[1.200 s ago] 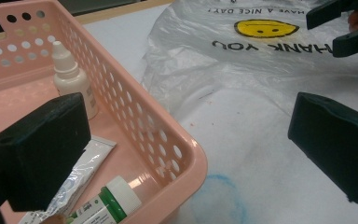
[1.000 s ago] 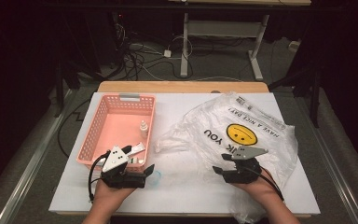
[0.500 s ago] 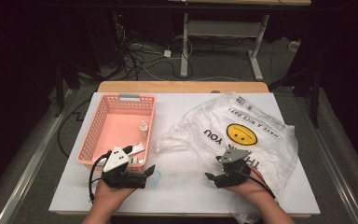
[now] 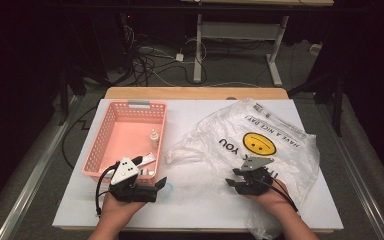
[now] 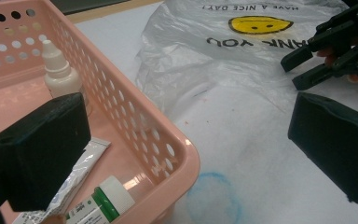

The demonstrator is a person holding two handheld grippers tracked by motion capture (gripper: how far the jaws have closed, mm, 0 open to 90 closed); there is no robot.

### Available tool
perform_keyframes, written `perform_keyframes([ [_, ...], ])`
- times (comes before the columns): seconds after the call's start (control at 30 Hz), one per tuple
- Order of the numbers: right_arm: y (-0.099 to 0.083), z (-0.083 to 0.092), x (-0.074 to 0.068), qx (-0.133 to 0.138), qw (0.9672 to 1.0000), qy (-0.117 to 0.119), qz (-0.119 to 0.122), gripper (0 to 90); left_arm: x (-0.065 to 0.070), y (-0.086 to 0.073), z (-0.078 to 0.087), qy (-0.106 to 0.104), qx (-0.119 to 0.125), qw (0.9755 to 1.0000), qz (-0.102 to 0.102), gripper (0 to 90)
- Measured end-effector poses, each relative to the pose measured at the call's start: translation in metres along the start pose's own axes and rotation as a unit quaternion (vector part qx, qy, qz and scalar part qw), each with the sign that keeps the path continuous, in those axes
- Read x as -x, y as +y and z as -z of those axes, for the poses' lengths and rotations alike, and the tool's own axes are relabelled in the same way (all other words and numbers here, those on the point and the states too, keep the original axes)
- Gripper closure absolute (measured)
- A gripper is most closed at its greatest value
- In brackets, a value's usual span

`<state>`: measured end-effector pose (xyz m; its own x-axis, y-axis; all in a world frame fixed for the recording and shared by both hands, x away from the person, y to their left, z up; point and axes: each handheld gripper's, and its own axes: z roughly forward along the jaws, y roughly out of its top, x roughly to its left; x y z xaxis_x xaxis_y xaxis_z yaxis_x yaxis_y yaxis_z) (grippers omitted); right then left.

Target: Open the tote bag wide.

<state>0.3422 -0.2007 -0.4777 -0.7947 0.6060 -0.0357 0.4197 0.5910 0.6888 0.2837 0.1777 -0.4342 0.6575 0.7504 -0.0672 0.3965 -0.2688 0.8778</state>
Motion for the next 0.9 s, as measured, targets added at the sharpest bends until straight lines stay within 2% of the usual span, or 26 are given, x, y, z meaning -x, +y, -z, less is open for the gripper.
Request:
perform_keyframes([
  [0.1, 0.0, 0.0, -0.003, -0.004, 1.0, 0.001, 0.009, 56.3, 0.0, 0.0, 0.0, 0.0, 0.0, 1.0, 0.001, 0.0],
  [0.2, 0.0, 0.0, -0.002, 0.0, 1.0, 0.003, 0.002, 62.9, 0.0, 0.0, 0.0, -0.001, 0.0, 1.0, 0.0, 0.0],
  [0.23, 0.0, 0.001, 0.0, 0.001, 1.0, -0.006, -0.003, 68.2, 0.0, 0.0, 0.0, -0.001, 0.0, 1.0, 0.0, 0.0],
  [0.4, -0.001, 0.004, 0.005, 0.006, 0.9996, -0.023, -0.012, 75.0, -0.001, 0.0, 0.001, 0.0, 0.002, 1.0, 0.002, 0.0],
  [0.67, -0.003, 0.001, 0.006, 0.004, 0.9999, -0.005, -0.012, 77.1, 0.001, 0.0, -0.001, -0.002, -0.001, 1.0, 0.002, 0.0],
  [0.83, -0.004, 0.001, 0.009, 0.008, 0.9995, -0.009, -0.028, 90.0, 0.001, 0.0, -0.001, -0.003, 0.0, 1.0, 0.002, 0.0],
  [0.9, -0.005, 0.001, 0.01, 0.009, 0.9994, -0.007, -0.034, 90.0, 0.001, 0.0, -0.001, -0.003, 0.001, 1.0, 0.003, 0.0],
])
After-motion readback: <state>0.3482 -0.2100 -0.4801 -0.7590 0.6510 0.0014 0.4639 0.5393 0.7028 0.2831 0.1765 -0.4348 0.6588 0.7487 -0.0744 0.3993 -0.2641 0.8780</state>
